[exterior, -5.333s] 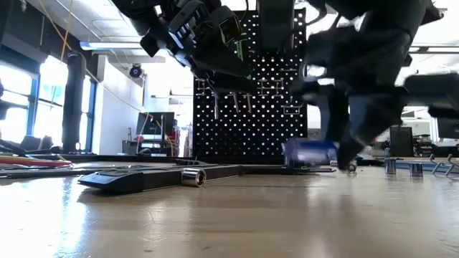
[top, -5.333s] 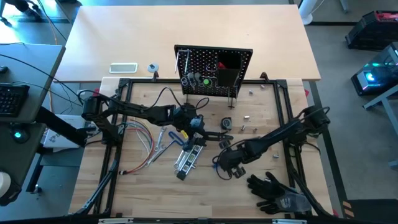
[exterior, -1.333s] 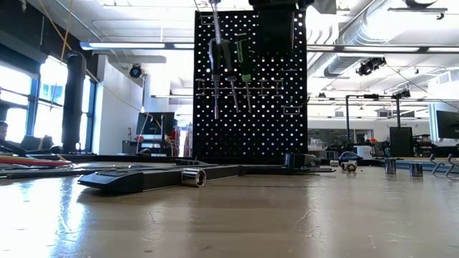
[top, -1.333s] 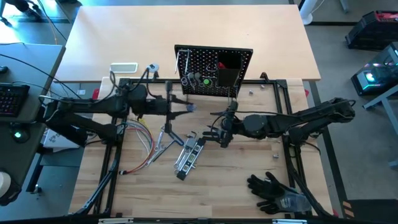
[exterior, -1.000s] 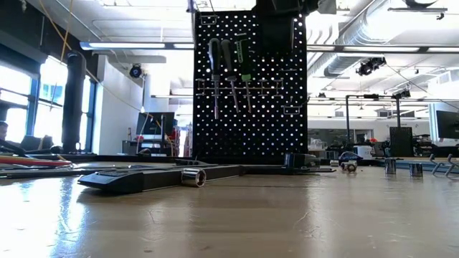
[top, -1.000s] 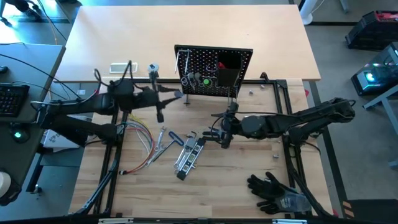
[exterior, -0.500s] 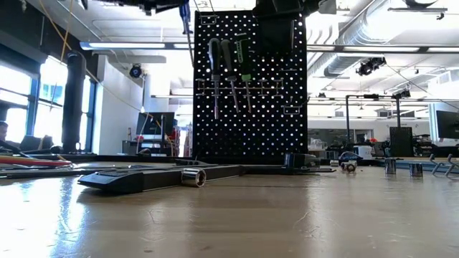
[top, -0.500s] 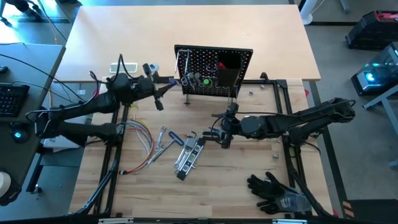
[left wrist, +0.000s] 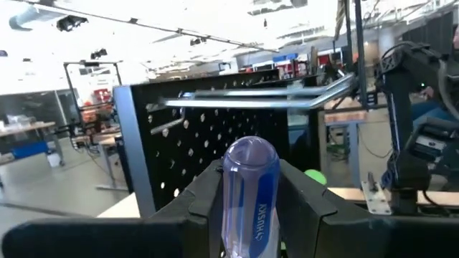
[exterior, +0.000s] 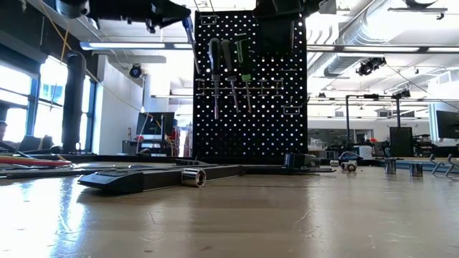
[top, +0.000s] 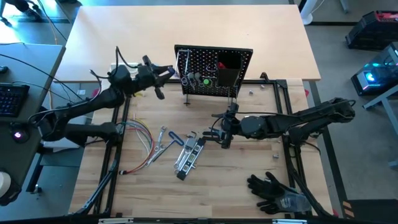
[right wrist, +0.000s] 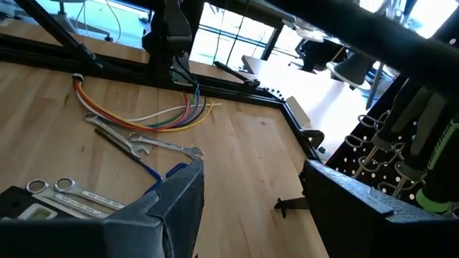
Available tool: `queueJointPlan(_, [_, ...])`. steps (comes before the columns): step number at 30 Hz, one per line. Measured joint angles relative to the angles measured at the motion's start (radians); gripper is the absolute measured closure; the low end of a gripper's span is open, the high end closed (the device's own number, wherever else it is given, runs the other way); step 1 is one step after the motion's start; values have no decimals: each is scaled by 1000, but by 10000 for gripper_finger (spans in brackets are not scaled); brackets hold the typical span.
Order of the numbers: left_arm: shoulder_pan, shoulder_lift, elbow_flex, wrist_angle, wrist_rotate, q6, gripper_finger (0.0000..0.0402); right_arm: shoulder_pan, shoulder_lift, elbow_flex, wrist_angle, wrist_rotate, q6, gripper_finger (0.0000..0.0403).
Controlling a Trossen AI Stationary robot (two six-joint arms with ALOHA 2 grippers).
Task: Hang tools onto peg board
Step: Hang the blue screwdriver on the peg board
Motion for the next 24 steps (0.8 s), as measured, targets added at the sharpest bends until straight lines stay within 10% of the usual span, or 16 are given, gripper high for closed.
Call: queueJointPlan(24, [41, 147, 0, 29, -8, -36, 316, 11, 0, 0, -15, -5, 7, 176])
